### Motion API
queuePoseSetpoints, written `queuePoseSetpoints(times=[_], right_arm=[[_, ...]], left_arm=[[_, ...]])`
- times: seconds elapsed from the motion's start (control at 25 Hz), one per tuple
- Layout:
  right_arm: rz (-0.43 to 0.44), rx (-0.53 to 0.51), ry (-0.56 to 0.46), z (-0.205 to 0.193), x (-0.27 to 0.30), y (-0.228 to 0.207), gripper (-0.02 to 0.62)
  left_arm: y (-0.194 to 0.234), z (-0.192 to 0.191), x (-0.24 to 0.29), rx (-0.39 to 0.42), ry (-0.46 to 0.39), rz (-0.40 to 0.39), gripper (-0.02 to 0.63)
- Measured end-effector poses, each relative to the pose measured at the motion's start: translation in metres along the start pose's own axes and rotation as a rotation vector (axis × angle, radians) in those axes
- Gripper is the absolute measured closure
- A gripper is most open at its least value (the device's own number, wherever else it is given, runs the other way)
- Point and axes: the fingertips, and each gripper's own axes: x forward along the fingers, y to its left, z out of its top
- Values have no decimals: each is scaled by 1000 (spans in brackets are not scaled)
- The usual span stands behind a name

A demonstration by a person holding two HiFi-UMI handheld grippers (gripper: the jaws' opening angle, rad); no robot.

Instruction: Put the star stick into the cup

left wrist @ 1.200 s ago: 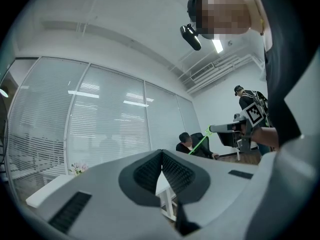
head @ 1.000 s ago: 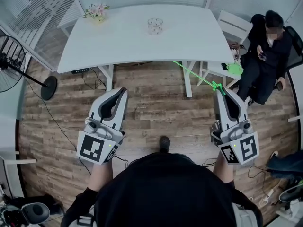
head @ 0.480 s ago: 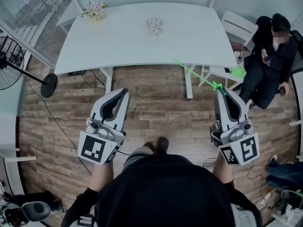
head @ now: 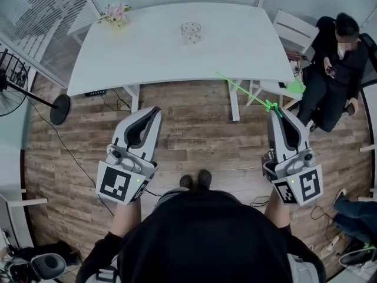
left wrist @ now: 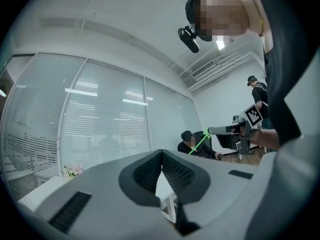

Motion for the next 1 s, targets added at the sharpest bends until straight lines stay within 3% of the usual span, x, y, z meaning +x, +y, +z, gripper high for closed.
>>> queuePoseSetpoints(times=[0.4, 1.0], right_arm=[[-15, 3, -20, 4, -9, -11, 572], [48, 39, -36, -1, -7, -33, 572]], left_arm=[[-8, 6, 5, 7, -27, 0, 595], [-25, -14, 9, 5, 63, 62, 595]])
